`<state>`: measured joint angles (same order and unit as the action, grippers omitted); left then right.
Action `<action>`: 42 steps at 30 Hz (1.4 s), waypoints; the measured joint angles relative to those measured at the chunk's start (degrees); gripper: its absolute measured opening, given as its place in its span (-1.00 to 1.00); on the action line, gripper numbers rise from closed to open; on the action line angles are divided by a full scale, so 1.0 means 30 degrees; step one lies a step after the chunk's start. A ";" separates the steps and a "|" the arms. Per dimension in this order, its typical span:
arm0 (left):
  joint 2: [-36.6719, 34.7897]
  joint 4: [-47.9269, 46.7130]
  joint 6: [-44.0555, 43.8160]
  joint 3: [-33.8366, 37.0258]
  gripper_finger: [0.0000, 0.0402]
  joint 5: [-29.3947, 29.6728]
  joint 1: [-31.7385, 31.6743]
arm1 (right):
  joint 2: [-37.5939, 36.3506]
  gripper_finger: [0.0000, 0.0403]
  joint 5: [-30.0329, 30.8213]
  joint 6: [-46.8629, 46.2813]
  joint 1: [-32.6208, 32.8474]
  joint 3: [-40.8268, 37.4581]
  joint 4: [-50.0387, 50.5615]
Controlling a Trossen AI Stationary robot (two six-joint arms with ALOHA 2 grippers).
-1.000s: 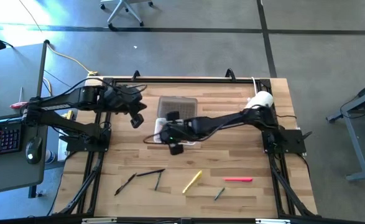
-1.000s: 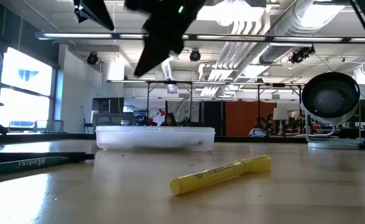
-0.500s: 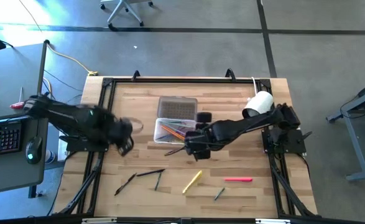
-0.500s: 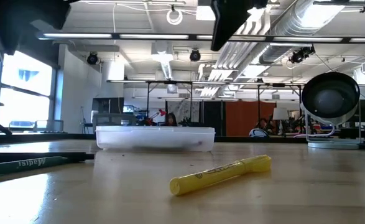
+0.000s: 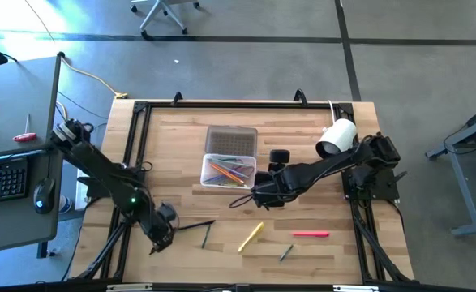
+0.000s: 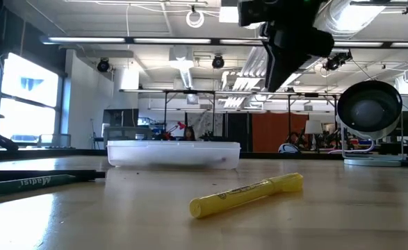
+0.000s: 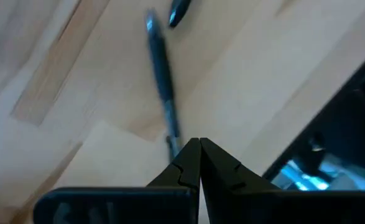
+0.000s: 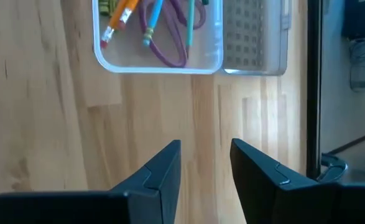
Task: Pick & place school supplies into a supply box
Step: Put the left black pen into the black box
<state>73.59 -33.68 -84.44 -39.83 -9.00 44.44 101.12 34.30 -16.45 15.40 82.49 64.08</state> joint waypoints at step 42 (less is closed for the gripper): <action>0.4594 -0.1775 -0.0466 -0.0247 -0.84 0.3080 -0.1188 | -0.0627 -0.41 -0.0069 0.0795 0.0000 -0.0354 -0.2003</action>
<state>87.37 -39.00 -85.84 -40.58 0.24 40.88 99.24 34.09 -14.06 15.40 81.43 58.07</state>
